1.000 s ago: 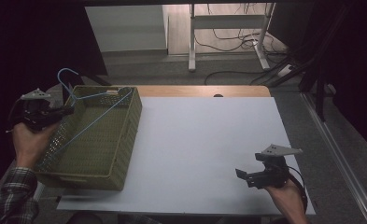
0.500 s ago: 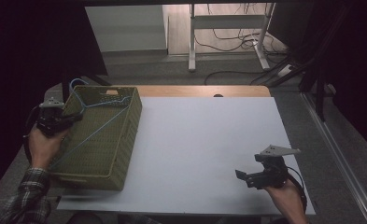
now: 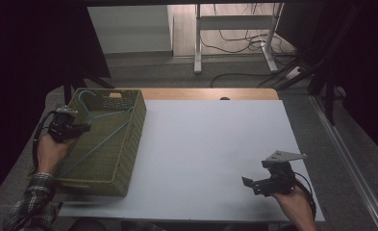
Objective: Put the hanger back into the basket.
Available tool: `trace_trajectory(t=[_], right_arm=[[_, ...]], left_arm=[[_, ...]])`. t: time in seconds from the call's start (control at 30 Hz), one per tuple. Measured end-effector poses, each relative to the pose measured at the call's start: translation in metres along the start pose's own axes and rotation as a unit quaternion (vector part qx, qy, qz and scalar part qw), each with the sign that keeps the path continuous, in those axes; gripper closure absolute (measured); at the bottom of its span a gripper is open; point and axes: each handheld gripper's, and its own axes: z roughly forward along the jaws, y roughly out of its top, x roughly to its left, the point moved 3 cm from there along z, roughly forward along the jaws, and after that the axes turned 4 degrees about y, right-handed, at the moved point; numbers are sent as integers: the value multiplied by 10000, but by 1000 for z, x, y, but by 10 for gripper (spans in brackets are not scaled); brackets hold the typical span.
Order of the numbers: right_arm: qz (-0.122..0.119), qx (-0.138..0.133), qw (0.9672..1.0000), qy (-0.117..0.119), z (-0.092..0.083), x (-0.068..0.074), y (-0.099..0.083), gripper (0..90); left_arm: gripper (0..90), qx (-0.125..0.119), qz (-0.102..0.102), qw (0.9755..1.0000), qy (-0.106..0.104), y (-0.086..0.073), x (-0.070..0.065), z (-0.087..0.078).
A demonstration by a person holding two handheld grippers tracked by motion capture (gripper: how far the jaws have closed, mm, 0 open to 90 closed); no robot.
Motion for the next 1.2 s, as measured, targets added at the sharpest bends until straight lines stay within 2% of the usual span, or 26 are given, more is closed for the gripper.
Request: trace_trajectory(t=[0.03,0.1,0.2,0.4,0.5,0.53,0.57,0.7,0.73,0.8,1.07,1.2], right_arm=[[0,0,10000,0,0,0,0,0],[4,27,10000,-2,1,0,0,0],[-5,47,10000,14,1,0,-1,0],[-51,80,10000,-25,1,0,-1,0],[-53,81,9999,-42,1,0,0,0],[-57,78,9999,-52,0,0,0,0],[-63,72,9999,-61,0,0,0,0],[-57,58,9999,-83,-1,-1,0,0],[-60,50,9999,-110,-2,-2,0,0],[-65,30,9999,-117,-3,-3,0,0],[-60,-26,9998,-185,-6,-5,0,0],[-57,-51,9997,-215,-8,-6,0,0]], left_arm=[[859,106,-42,9999,-46,-1,1,2],[842,147,-85,9999,24,-1,2,3],[707,-45,-243,9997,38,0,4,-1],[471,-373,-384,9982,-255,2,-5,-9],[366,-597,-453,9947,-710,6,-13,-15],[284,-689,-469,9925,-890,7,-16,-16],[243,-797,-478,9900,-1059,9,-20,-19],[181,-1010,-506,9832,-1435,12,-32,-28],[135,-1043,-459,9829,-1444,12,-36,-30],[123,-1051,-328,9833,-1450,13,-43,-34],[69,-1392,-62,9736,-1806,11,-72,-55],[51,-1472,134,9730,-1771,10,-88,-65]])
